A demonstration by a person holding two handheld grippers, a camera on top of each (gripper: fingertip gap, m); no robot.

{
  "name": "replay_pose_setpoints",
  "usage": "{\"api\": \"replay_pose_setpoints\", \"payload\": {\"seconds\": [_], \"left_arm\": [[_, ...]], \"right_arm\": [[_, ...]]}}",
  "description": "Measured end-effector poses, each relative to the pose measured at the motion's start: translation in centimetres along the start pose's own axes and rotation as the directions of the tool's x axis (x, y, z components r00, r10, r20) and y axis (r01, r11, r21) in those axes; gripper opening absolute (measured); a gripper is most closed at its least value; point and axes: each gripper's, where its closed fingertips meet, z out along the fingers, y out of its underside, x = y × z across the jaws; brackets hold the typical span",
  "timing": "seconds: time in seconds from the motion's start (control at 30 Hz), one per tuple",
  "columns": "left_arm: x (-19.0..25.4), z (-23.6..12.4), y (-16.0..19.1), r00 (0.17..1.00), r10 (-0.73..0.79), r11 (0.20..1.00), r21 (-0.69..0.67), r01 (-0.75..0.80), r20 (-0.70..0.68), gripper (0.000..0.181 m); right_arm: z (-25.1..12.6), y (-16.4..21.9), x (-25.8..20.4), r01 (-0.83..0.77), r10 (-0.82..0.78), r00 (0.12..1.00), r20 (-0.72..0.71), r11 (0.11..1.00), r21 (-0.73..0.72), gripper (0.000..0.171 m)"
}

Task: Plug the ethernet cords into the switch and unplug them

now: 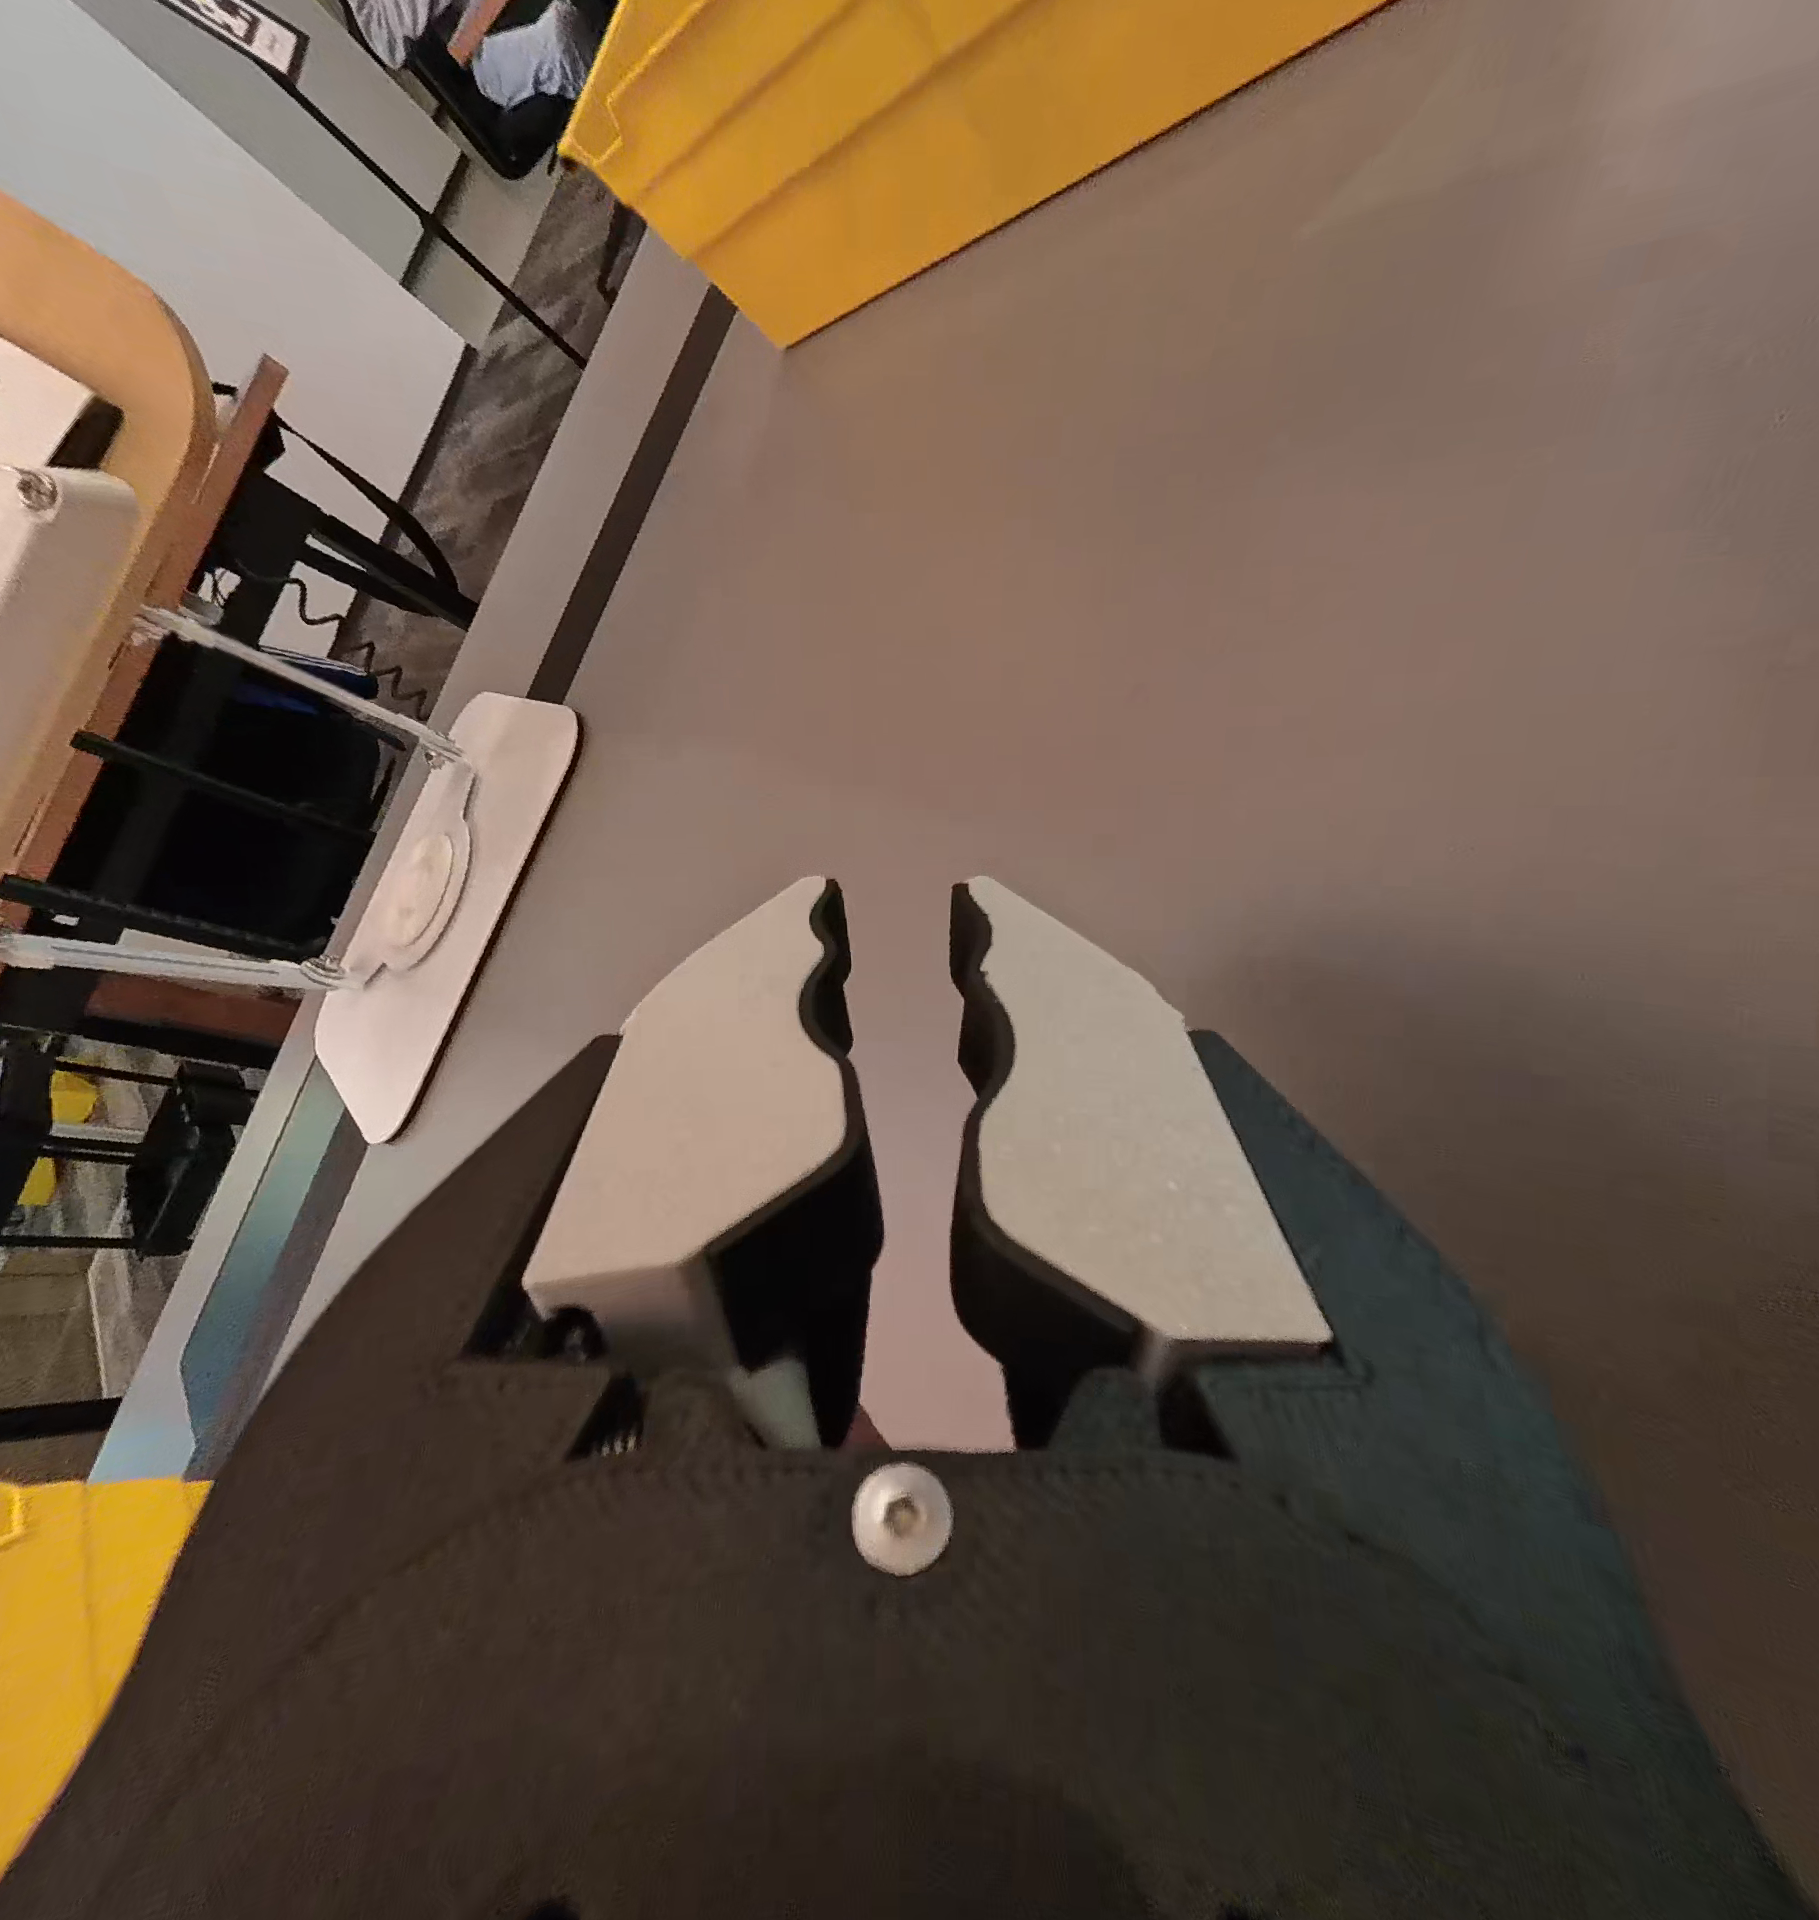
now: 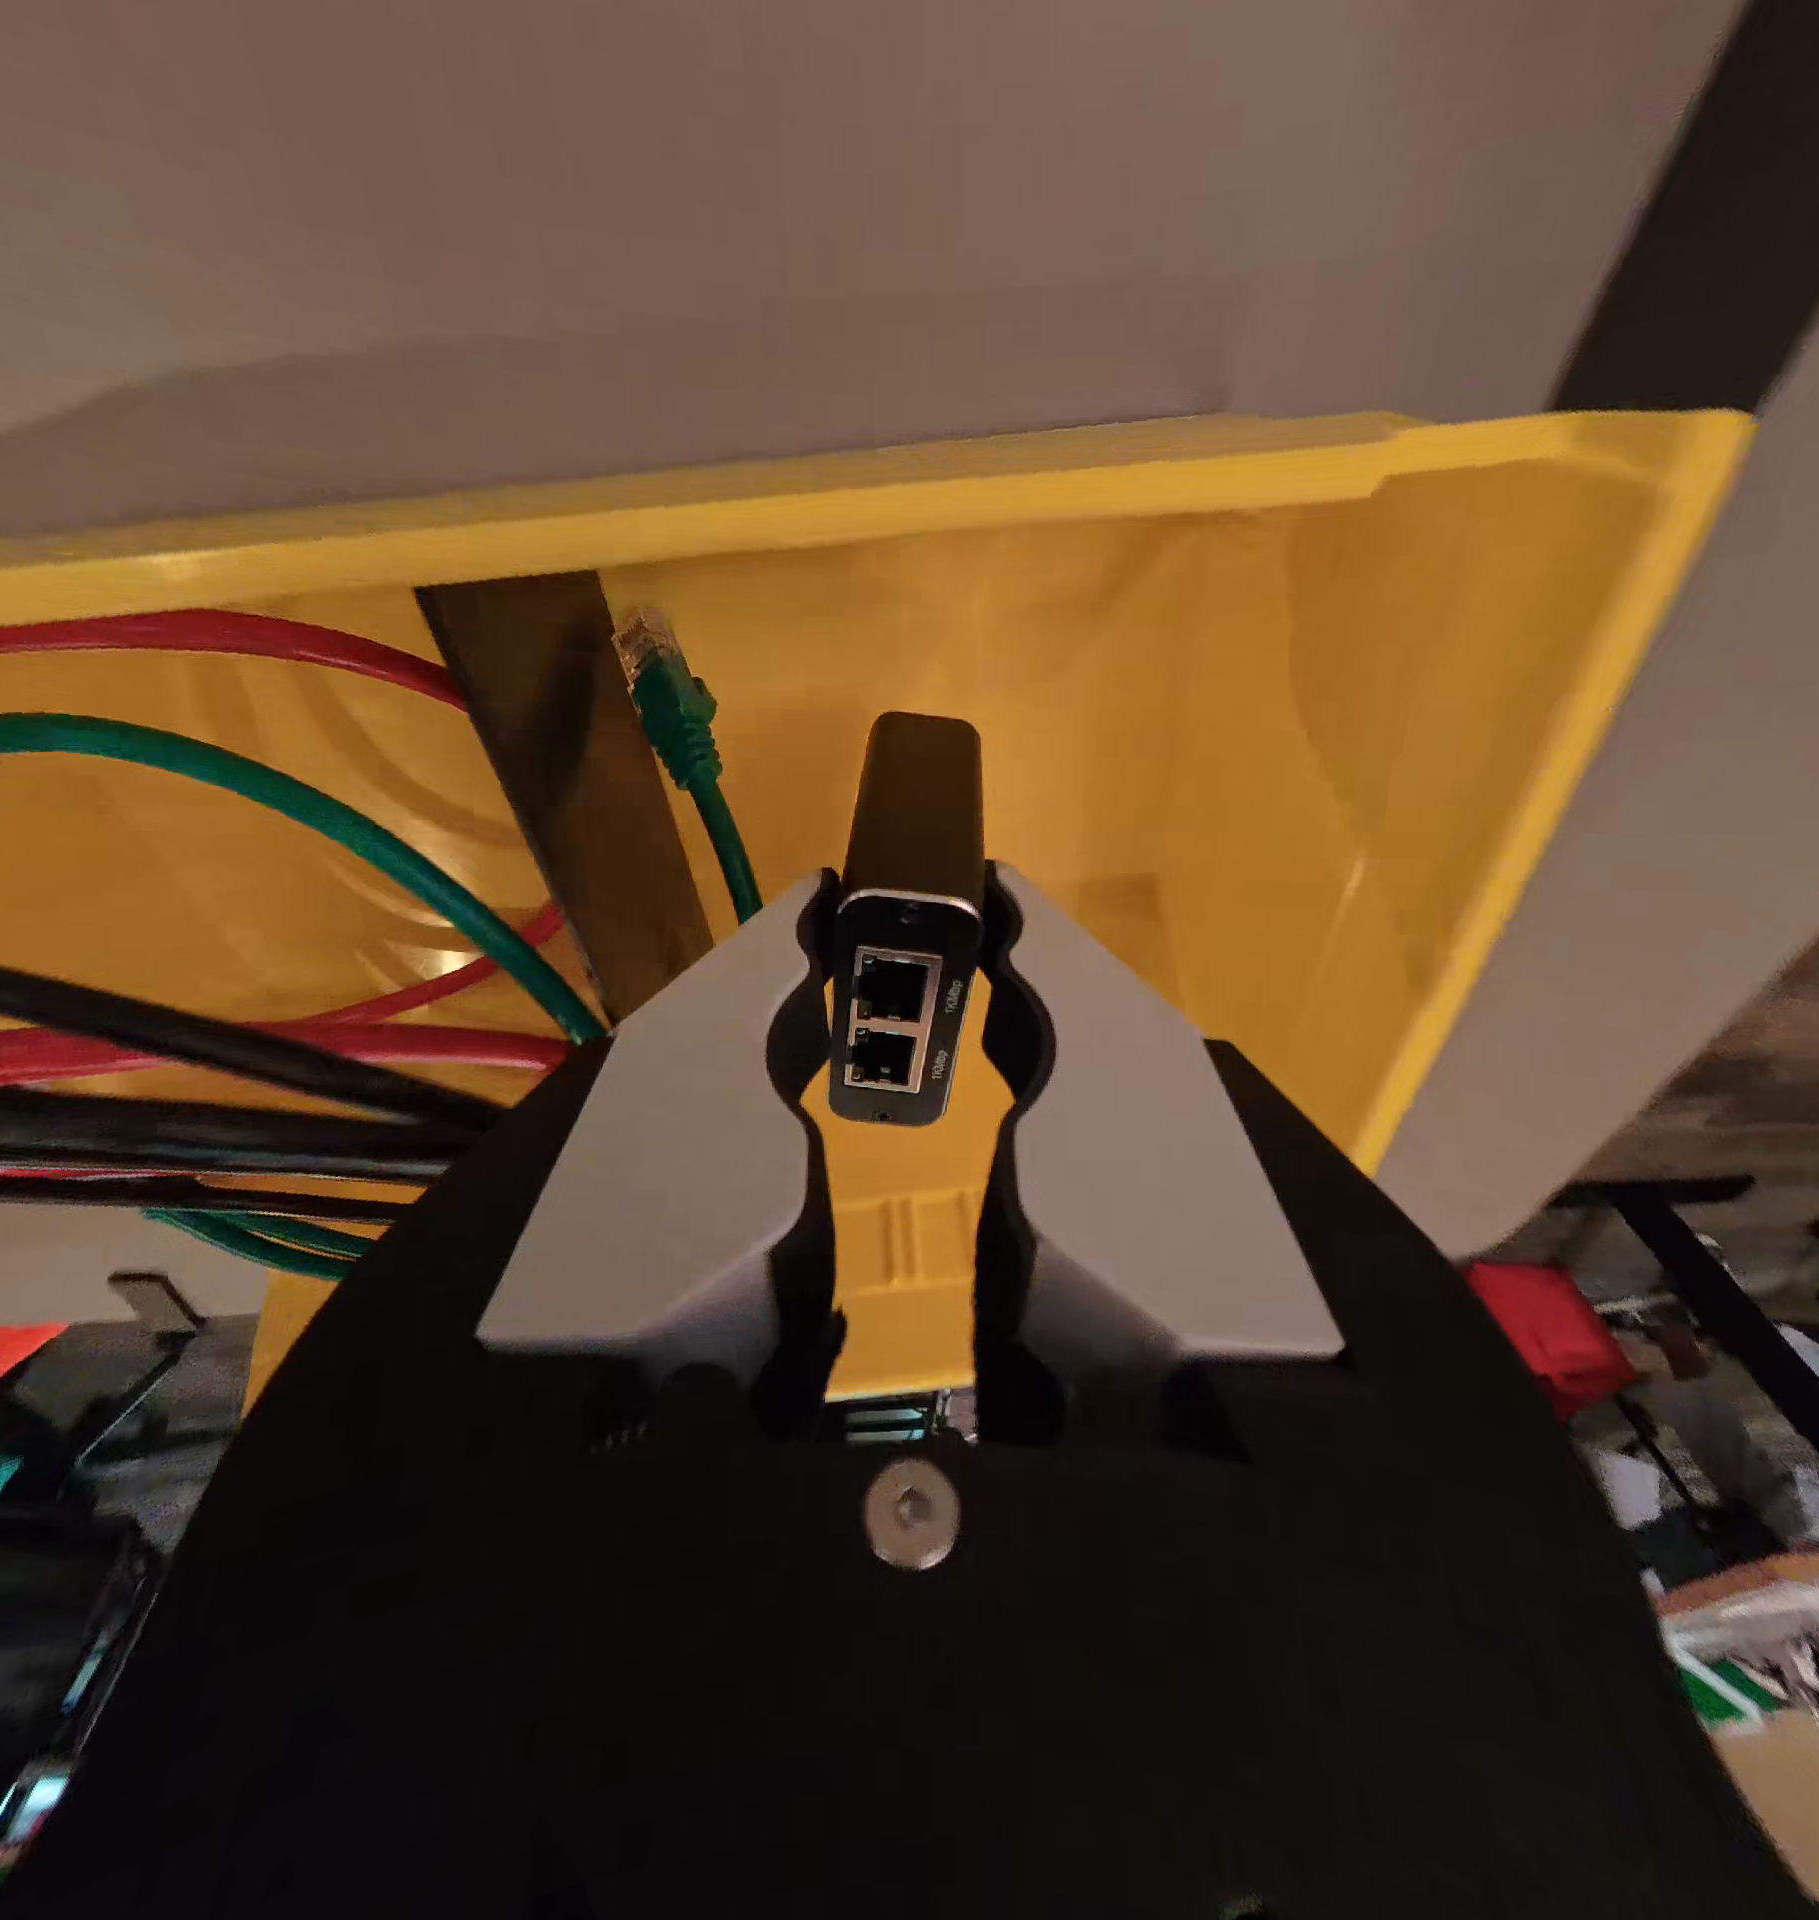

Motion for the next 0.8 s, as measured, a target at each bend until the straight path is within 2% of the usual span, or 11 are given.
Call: {"api": "replay_pose_setpoints", "payload": {"seconds": [0.17,0.33,0.5,0.57,0.73,0.8], "left_arm": [[-0.5,0.5,0.9,0.999,-0.032,0.999,-0.011,0.032,-0.003,0.015],[-0.7,1.1,1.5,0.997,-0.071,0.997,-0.014,0.07,-0.021,0.016],[-0.6,1.5,2.1,0.995,-0.091,0.996,-0.023,0.09,-0.037,0.018],[-0.6,1.6,2.3,0.994,-0.098,0.995,-0.027,0.097,-0.039,0.02],[-0.5,1.8,2.5,0.994,-0.1,0.994,-0.035,0.099,-0.041,0.022],[-0.4,1.8,2.5,0.994,-0.102,0.994,-0.035,0.101,-0.045,0.022]], "right_arm": [[2.5,-0.1,-0.9,0.061,-0.055,0.983,0.175,0.998,-0.029,0.023],[3.9,-0.1,-1.3,0.103,-0.087,0.954,0.286,0.994,-0.042,0.024],[4.6,0.1,-0.8,0.124,-0.104,0.958,0.269,0.991,-0.058,0.027],[4.9,0.1,-0.4,0.111,-0.092,0.967,0.236,0.991,-0.068,0.04],[4.7,0.2,0.8,0.058,-0.049,0.983,0.179,0.997,-0.044,0.051],[4.3,0.1,1.5,0.039,-0.036,0.989,0.145,0.999,-0.021,0.049]]}}
